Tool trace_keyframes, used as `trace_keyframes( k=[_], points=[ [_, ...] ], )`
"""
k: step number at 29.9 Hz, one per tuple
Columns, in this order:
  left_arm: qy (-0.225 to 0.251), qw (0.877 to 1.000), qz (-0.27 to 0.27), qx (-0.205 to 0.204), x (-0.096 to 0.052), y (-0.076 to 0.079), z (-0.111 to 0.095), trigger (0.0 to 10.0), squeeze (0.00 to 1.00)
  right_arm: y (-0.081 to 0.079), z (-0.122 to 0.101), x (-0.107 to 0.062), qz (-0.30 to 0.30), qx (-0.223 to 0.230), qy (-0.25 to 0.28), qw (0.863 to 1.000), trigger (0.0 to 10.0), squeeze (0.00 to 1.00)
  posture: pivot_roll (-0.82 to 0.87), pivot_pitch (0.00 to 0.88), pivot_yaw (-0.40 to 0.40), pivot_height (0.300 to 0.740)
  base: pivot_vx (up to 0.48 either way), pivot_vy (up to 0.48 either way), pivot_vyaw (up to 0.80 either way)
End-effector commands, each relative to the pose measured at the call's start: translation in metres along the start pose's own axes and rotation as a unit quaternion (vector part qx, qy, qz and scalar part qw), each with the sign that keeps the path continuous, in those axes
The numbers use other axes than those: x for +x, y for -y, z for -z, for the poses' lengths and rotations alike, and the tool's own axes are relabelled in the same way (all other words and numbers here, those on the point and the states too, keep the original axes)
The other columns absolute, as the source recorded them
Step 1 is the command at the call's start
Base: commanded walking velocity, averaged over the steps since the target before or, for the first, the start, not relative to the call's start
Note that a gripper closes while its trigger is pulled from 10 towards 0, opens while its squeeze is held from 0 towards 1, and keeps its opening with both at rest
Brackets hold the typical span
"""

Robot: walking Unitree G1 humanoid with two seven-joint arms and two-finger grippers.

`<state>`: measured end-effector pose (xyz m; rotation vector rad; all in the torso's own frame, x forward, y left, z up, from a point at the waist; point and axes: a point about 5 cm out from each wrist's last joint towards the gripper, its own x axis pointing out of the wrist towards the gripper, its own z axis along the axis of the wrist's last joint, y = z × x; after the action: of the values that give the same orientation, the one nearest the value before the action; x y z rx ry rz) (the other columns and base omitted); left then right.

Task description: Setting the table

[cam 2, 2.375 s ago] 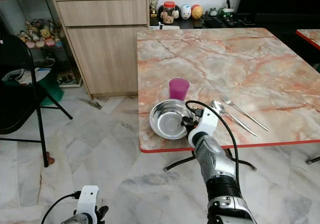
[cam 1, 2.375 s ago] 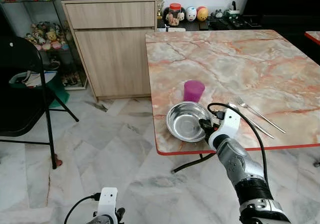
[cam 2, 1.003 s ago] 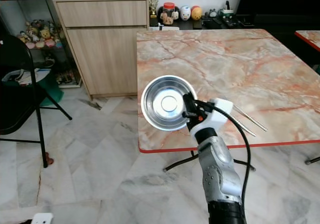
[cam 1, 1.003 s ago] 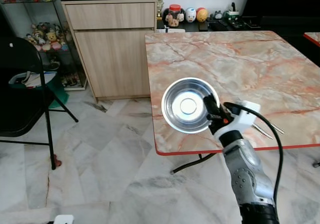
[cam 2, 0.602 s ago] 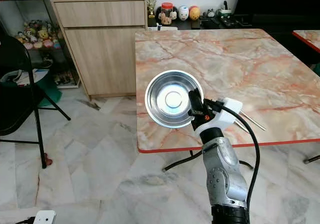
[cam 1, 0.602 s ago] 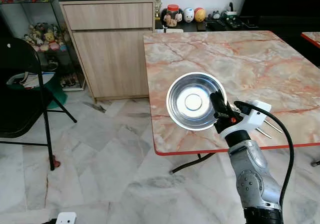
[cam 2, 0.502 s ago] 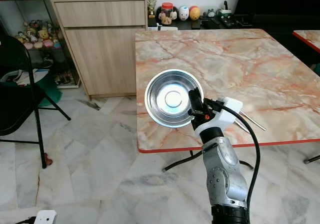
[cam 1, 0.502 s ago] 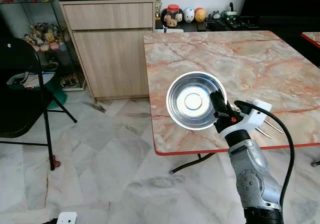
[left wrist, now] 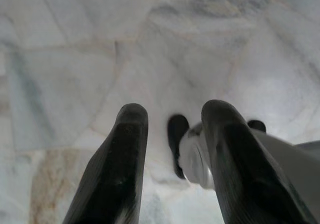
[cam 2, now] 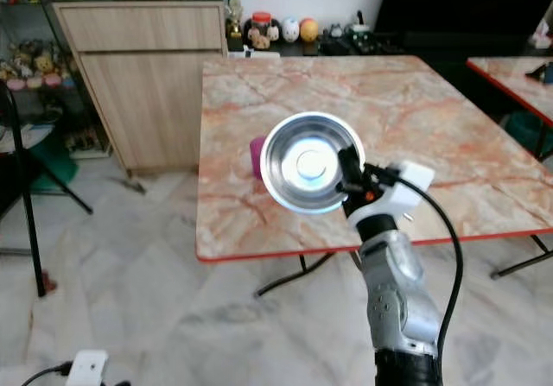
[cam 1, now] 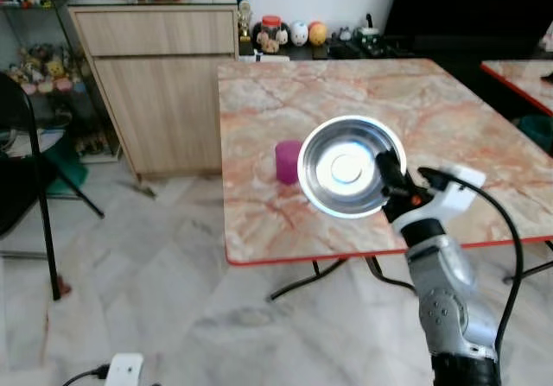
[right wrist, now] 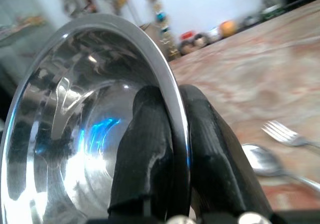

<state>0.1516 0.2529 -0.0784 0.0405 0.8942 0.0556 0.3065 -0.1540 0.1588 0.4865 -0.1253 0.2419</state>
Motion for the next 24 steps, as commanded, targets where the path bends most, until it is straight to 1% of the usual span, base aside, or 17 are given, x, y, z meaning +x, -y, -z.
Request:
trace_keyframes(
  k=[1, 16, 17, 18, 21, 24],
  points=[
    [-0.001, 1.000, 0.001, -0.005, 0.001, 0.003, 0.000, 10.0, 0.00, 0.001, -0.010, 0.001, 0.000, -0.009, 0.016, 1.000, 10.0, 0.00, 0.02, 0.000, -0.031, 0.736, 0.000, -0.480, 0.00],
    [-0.003, 1.000, 0.009, -0.002, 0.002, 0.009, 0.000, 10.0, 0.00, 0.011, -0.014, 0.005, 0.038, -0.013, 0.024, 0.999, 10.0, 0.00, 0.02, 0.000, -0.025, 0.736, 0.000, -0.471, 0.00],
    [-0.003, 1.000, 0.009, -0.002, 0.002, 0.009, 0.000, 10.0, 0.00, 0.011, -0.014, 0.005, 0.039, -0.013, 0.026, 0.999, 10.0, 0.00, 0.02, 0.000, -0.025, 0.736, 0.000, -0.469, 0.52],
    [-0.003, 1.000, 0.008, -0.002, 0.002, 0.009, 0.000, 10.0, 0.00, 0.014, -0.013, 0.005, 0.055, -0.013, 0.021, 0.998, 10.0, 0.00, 0.02, 0.000, -0.025, 0.736, 0.000, -0.465, 0.60],
    [-0.003, 1.000, 0.008, -0.003, 0.002, 0.009, 0.000, 10.0, 0.00, 0.015, -0.009, 0.004, 0.054, -0.021, 0.008, 0.998, 10.0, 0.00, 0.02, 0.000, -0.025, 0.736, 0.000, -0.461, 0.68],
    [-0.005, 1.000, 0.008, -0.004, 0.002, 0.010, 0.001, 10.0, 0.00, 0.015, -0.008, 0.003, 0.055, -0.011, 0.009, 0.998, 10.0, 0.00, 0.02, 0.000, -0.025, 0.736, 0.000, -0.455, 0.00]
  ],
)
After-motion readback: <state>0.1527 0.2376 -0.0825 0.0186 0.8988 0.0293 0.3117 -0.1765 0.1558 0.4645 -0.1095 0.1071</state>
